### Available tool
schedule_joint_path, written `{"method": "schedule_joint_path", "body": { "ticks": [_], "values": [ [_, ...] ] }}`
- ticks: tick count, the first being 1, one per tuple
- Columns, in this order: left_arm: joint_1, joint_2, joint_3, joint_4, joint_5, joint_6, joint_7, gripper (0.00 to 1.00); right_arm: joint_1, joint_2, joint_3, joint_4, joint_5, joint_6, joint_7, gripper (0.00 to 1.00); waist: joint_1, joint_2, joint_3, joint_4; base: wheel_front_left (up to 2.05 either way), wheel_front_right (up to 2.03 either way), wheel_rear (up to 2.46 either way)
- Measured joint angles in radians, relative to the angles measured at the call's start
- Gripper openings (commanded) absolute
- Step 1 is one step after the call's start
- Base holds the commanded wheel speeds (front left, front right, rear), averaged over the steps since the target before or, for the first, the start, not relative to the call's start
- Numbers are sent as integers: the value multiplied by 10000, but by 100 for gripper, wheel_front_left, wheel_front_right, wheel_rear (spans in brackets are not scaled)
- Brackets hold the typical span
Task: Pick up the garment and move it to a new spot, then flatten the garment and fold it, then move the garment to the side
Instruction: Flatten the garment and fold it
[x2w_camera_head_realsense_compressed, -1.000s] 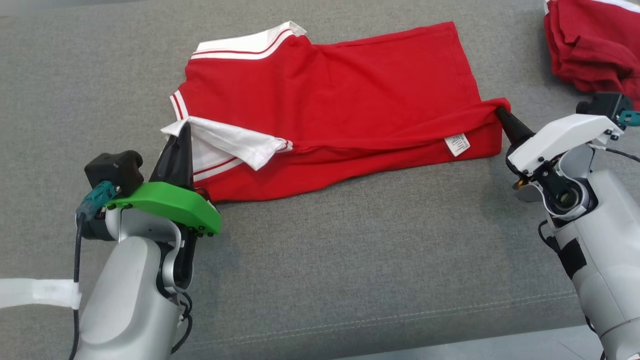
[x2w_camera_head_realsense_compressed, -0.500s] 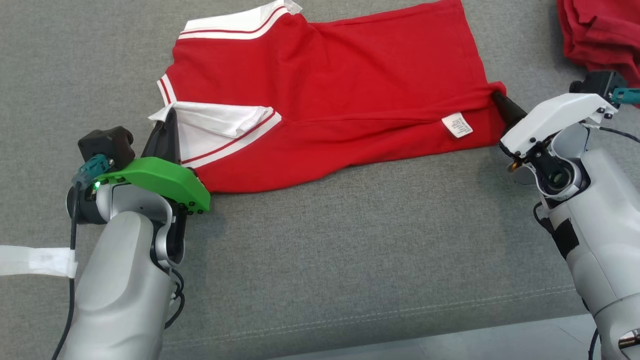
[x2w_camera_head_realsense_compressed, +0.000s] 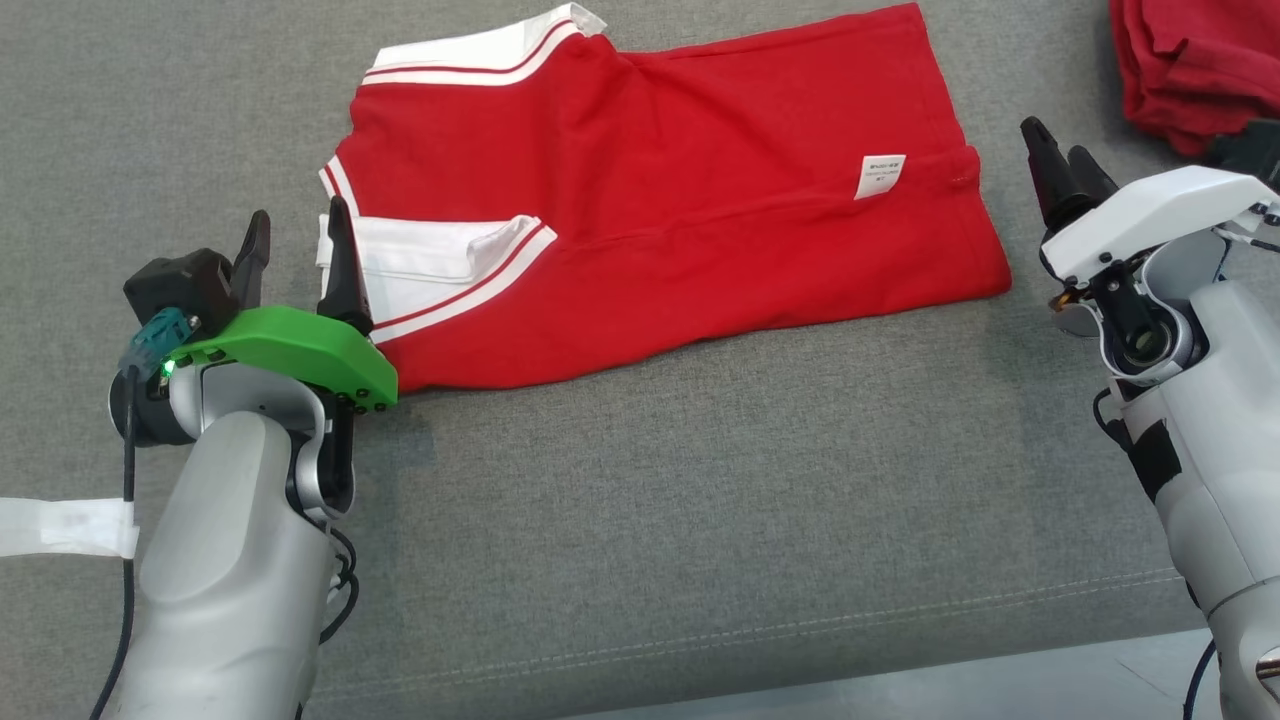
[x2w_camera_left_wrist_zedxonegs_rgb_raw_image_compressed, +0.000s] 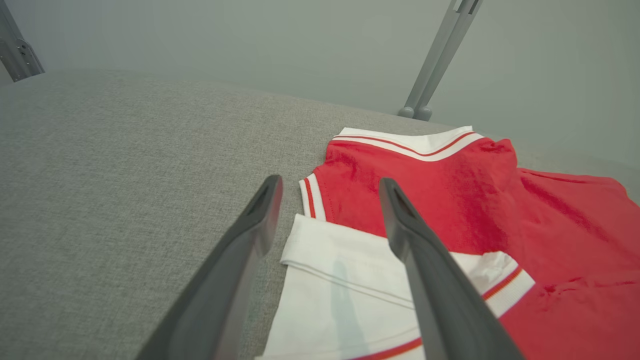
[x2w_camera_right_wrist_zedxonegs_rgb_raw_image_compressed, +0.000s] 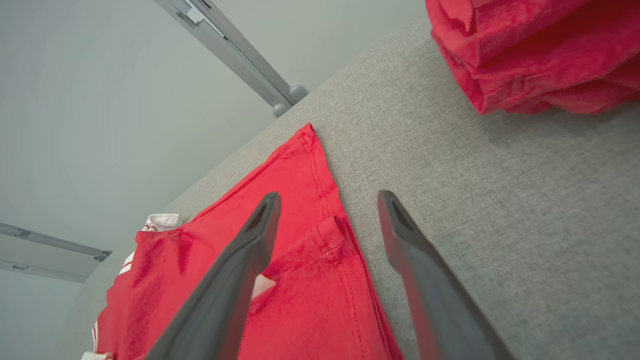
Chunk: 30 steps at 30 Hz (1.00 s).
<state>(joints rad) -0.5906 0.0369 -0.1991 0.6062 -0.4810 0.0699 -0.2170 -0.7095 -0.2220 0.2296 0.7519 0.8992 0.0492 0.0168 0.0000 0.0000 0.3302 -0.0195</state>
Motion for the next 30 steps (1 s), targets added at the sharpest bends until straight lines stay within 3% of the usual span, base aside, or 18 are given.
{"method": "schedule_joint_path", "body": {
  "ticks": [10,15,25,30],
  "values": [
    [579,-35,94,-59,-272,-380,-259,100,662,-253,-111,-21,-92,378,-1047,100,0,0,-425,73,0,0,0],
    [1362,-44,372,-123,-884,-568,-259,100,1322,-176,-121,-65,-88,410,-1344,100,0,0,-673,112,0,0,0],
    [2295,-77,905,-148,-3333,-972,826,100,2016,-17,-77,-194,-12,510,-1584,100,0,0,-959,120,0,0,0],
    [2423,-77,802,-255,-4508,-974,1507,100,2113,48,40,-293,-12,560,-1584,100,0,0,-1042,78,0,0,0]
  ]
}}
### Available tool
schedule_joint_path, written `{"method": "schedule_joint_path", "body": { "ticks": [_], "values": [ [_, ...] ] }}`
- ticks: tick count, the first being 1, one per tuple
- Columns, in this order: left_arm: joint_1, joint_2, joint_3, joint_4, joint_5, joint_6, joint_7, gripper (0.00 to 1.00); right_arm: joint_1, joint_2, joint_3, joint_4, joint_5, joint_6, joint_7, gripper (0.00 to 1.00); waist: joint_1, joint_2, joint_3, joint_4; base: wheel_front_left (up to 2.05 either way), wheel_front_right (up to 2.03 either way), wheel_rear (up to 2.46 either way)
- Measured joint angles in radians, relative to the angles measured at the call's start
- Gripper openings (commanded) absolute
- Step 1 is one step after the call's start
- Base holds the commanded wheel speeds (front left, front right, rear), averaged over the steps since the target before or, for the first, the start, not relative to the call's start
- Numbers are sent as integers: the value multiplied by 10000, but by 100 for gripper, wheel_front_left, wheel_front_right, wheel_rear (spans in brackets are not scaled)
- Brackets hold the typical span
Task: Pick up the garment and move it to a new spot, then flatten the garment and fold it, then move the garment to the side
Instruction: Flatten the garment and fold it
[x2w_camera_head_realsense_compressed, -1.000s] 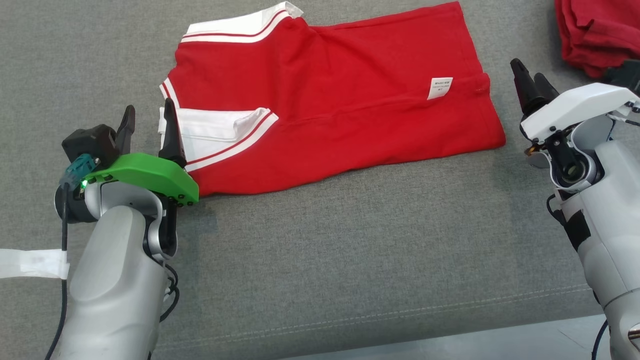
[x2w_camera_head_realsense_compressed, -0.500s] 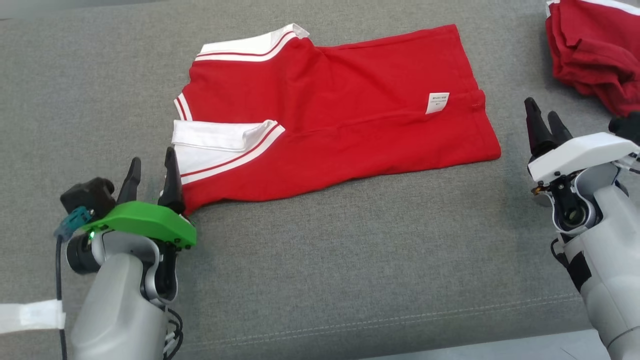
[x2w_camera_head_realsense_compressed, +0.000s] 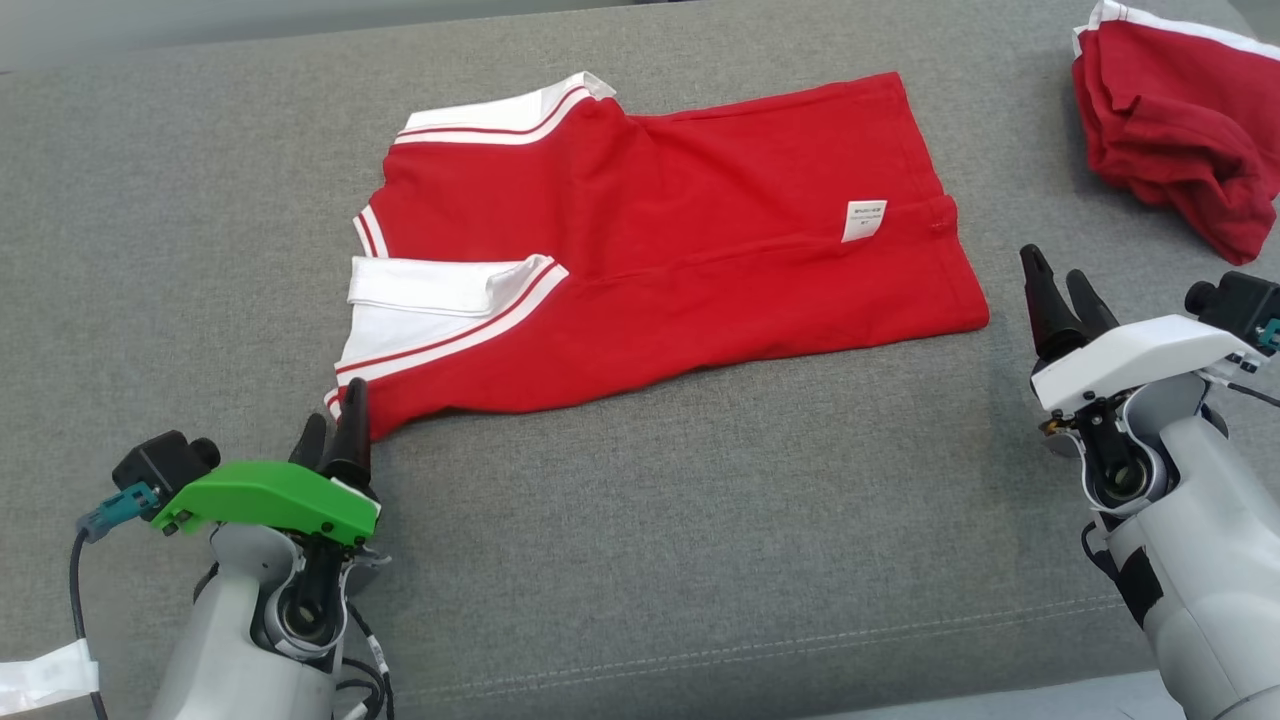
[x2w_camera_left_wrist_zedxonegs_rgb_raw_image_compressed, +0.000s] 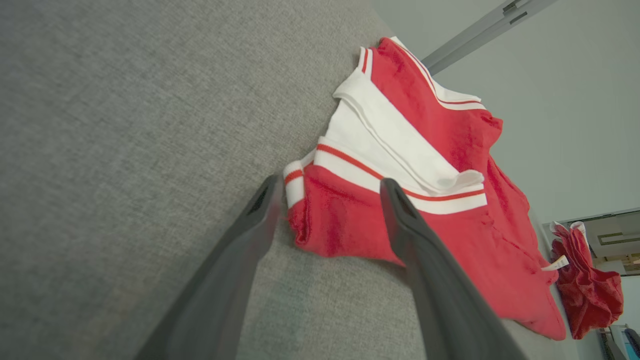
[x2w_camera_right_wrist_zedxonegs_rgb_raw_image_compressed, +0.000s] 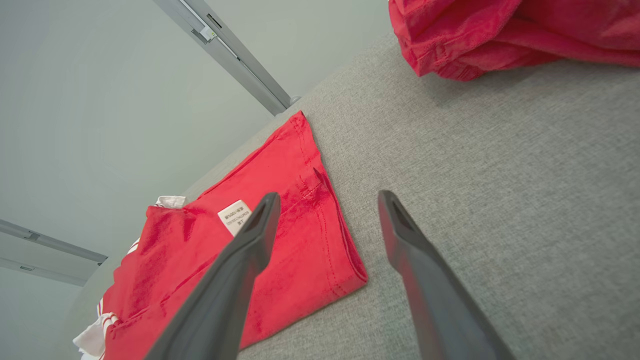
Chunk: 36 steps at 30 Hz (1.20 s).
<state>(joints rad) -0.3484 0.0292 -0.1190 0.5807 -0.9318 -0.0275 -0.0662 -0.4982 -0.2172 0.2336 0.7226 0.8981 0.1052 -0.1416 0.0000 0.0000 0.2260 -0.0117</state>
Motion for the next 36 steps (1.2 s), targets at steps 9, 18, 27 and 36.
{"method": "schedule_joint_path", "body": {
  "ticks": [9,18,27,36],
  "values": [
    [218,4,-410,-238,-1043,357,932,100,128,8,144,-228,-2,4,4,100,0,0,6,-143,0,0,0],
    [219,10,-483,-675,-1191,811,1129,100,138,6,324,-416,-17,33,104,100,0,0,126,-245,0,0,0],
    [175,8,-506,-1239,-1195,930,652,0,139,88,543,-150,0,31,700,100,0,0,265,-254,0,0,0],
    [160,8,-755,-1546,-1016,1085,347,0,129,309,481,474,349,-29,1360,100,0,0,377,-135,0,0,0]
  ]
}}
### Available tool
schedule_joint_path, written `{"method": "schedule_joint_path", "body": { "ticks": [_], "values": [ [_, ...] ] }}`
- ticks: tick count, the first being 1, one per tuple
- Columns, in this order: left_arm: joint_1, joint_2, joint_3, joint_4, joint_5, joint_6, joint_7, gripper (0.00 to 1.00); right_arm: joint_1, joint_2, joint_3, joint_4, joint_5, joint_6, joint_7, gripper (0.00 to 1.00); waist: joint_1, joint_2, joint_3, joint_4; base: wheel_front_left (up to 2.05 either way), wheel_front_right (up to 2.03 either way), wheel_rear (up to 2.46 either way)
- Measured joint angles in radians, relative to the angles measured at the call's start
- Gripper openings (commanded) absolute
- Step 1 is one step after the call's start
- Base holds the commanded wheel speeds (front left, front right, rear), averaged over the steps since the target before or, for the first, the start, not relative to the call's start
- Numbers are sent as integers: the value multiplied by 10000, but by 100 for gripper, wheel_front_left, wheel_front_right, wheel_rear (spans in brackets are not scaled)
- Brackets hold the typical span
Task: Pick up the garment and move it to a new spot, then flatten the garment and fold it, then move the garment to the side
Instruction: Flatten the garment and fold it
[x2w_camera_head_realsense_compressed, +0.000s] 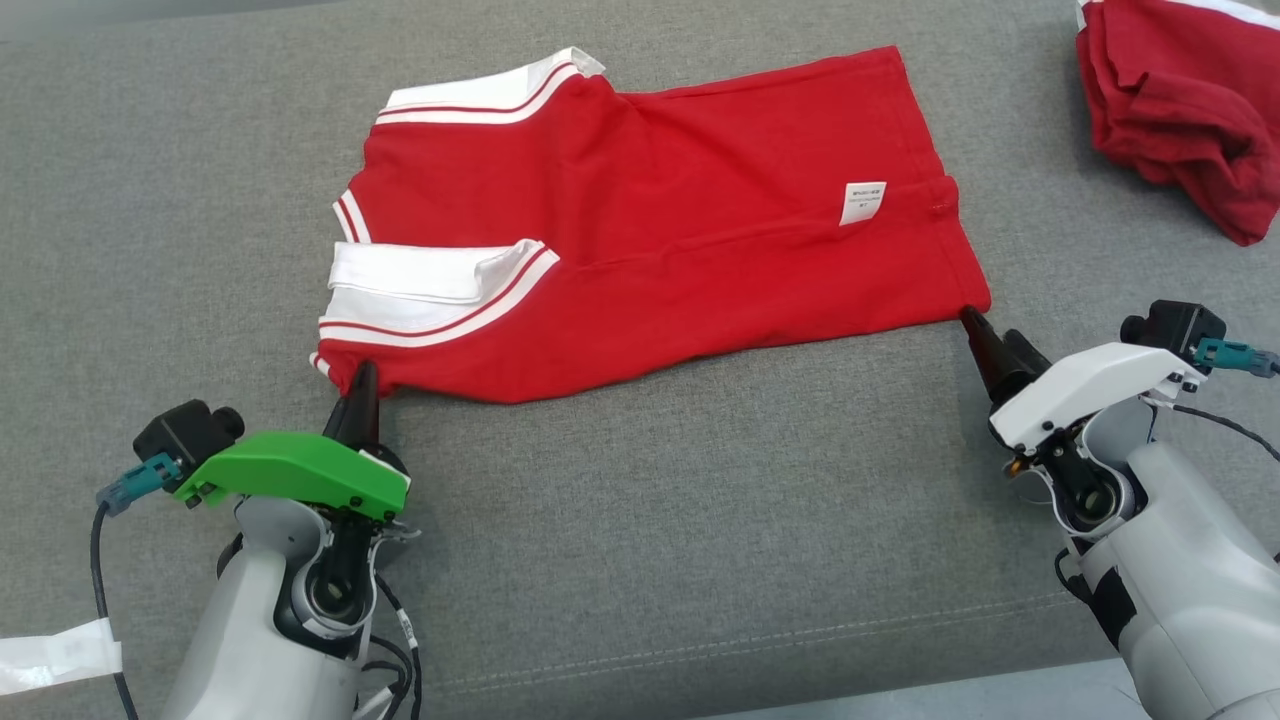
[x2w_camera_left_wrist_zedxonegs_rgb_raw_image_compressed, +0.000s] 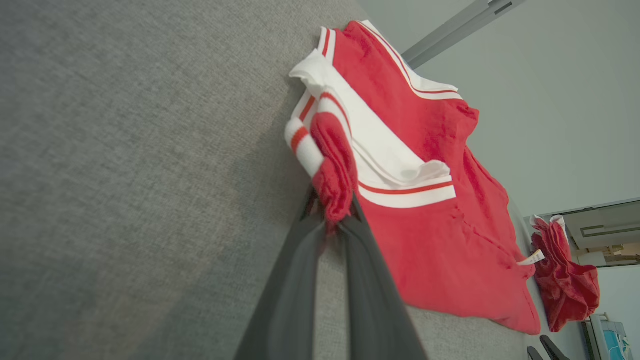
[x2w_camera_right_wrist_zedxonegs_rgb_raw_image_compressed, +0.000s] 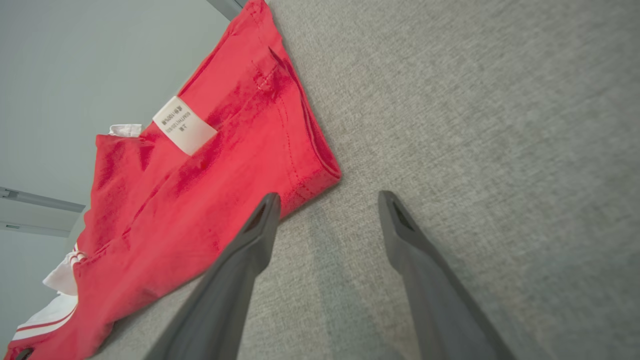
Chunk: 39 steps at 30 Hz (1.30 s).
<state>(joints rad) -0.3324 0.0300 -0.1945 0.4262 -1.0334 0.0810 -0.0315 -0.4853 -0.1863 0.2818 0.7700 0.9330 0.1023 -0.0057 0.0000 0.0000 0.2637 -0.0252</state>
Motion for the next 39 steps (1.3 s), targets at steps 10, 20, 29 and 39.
{"method": "schedule_joint_path", "body": {
  "ticks": [10,20,29,39],
  "values": [
    [-87,4,-639,-522,86,75,-58,0,-536,38,-215,378,203,-165,222,100,0,0,173,201,0,0,0],
    [-94,6,-786,-652,86,157,-138,0,-1019,29,-140,849,244,-163,418,32,0,0,296,381,0,0,0],
    [-76,6,-782,-767,288,159,-378,0,-1027,50,109,1047,92,-56,395,0,0,0,193,406,0,0,0],
    [339,10,-679,-988,454,159,-867,0,-676,104,-50,794,247,119,-257,0,0,0,-220,318,0,0,0]
  ]
}}
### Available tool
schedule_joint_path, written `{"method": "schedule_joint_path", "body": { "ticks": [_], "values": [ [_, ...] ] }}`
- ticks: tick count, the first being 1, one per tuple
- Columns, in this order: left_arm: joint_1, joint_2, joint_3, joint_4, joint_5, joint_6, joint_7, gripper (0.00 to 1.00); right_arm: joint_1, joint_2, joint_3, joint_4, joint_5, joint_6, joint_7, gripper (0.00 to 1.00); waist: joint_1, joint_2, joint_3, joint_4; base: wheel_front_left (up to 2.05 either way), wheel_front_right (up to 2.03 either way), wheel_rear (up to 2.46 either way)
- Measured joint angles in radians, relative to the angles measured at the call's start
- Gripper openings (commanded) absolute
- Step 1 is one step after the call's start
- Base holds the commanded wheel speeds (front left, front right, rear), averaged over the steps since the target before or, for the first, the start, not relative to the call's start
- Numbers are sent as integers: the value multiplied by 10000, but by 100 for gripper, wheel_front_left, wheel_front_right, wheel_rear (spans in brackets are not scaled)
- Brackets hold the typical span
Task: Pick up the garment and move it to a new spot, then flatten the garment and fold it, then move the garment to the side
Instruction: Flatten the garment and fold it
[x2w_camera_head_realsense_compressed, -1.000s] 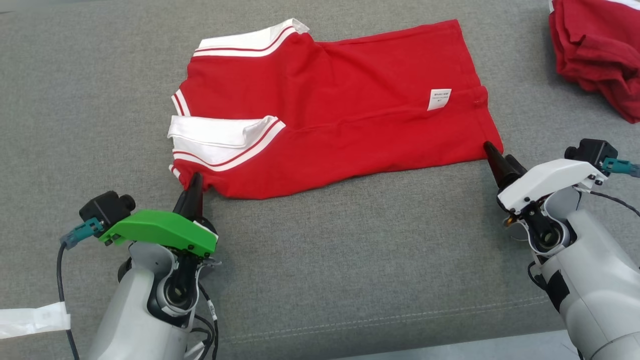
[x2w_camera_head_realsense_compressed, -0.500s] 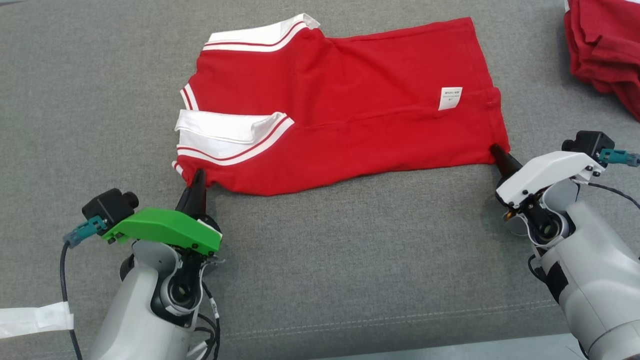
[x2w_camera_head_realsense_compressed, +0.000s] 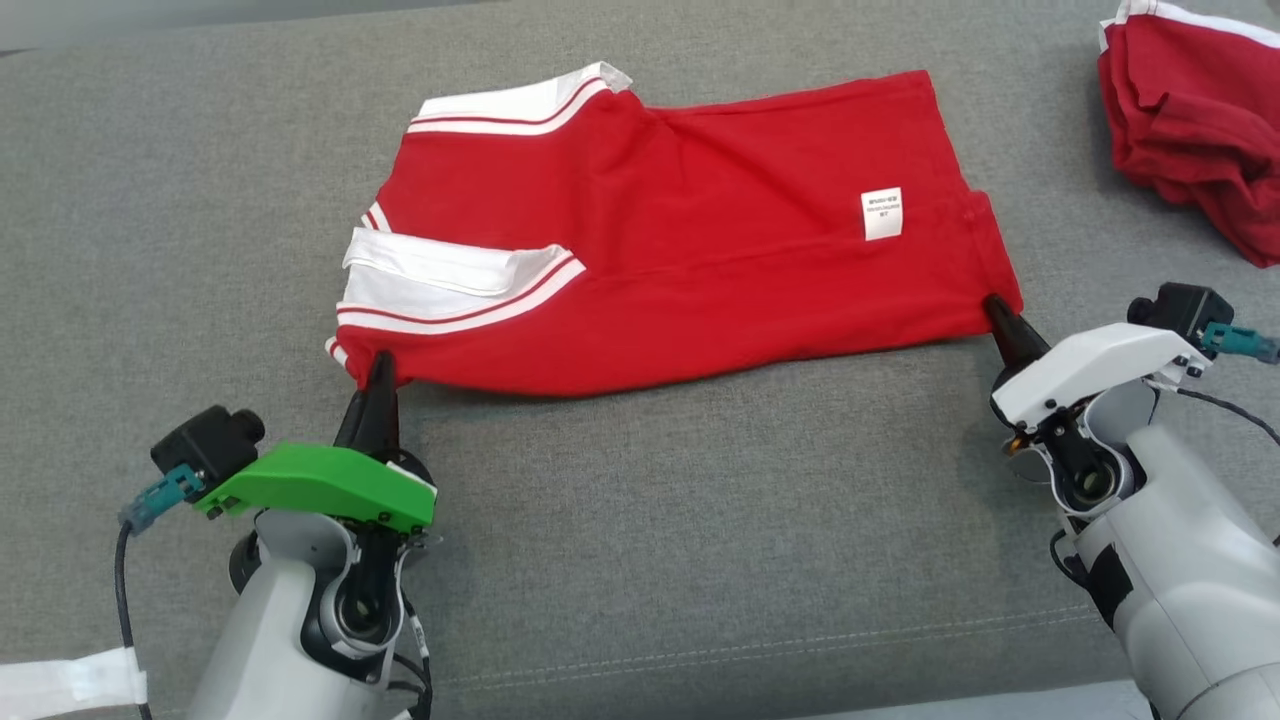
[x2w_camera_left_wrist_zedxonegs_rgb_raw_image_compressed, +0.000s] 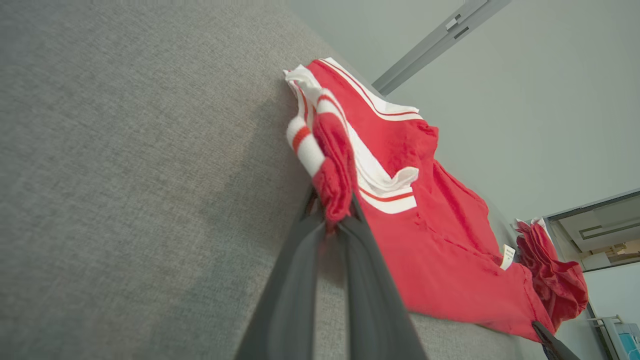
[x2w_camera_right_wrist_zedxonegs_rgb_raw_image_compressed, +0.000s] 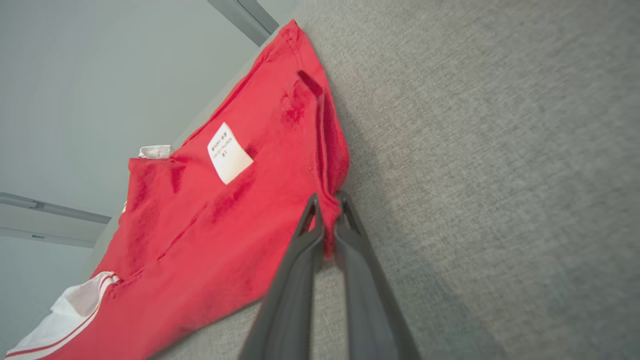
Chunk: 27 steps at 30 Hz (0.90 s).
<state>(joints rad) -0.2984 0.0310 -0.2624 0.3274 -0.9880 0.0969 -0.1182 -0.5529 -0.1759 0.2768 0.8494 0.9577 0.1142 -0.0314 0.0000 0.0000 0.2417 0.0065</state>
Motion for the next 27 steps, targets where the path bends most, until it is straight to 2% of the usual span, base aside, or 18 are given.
{"method": "schedule_joint_path", "body": {
  "ticks": [20,27],
  "values": [
    [2758,42,186,-1979,-8,105,-384,0,2602,-67,-104,-1638,309,88,-1039,0,0,0,-796,-123,0,0,0],
    [3614,265,355,-2899,86,194,-405,0,3518,-221,-59,-2508,391,88,-1089,0,0,0,-898,-166,0,0,0]
  ]
}}
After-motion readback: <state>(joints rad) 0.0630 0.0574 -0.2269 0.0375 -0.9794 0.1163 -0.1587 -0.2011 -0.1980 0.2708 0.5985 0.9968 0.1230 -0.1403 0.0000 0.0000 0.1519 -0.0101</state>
